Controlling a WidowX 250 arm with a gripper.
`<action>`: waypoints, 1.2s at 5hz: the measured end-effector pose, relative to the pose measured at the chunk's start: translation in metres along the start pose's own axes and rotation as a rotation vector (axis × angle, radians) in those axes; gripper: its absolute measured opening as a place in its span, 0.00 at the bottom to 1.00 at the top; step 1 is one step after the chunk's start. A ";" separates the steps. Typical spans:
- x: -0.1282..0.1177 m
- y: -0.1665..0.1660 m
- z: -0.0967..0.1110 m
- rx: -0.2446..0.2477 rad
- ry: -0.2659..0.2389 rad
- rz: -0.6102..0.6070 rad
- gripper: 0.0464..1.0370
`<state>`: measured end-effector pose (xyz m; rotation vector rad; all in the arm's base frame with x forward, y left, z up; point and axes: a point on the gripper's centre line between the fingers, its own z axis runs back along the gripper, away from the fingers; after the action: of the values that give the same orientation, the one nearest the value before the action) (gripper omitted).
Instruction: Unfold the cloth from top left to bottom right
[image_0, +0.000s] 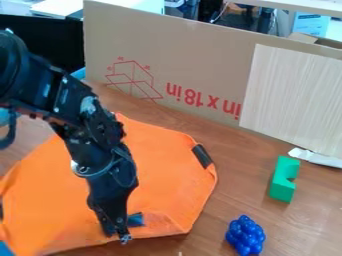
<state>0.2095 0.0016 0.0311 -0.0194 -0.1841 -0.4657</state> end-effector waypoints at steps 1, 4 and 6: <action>0.002 -0.005 0.000 0.014 0.010 0.008 0.02; -0.002 -0.002 -0.007 0.083 0.023 0.024 0.77; 0.008 0.006 0.034 0.018 -0.063 0.031 0.96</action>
<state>0.2134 0.0057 0.0661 -0.0193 -0.2498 -0.4324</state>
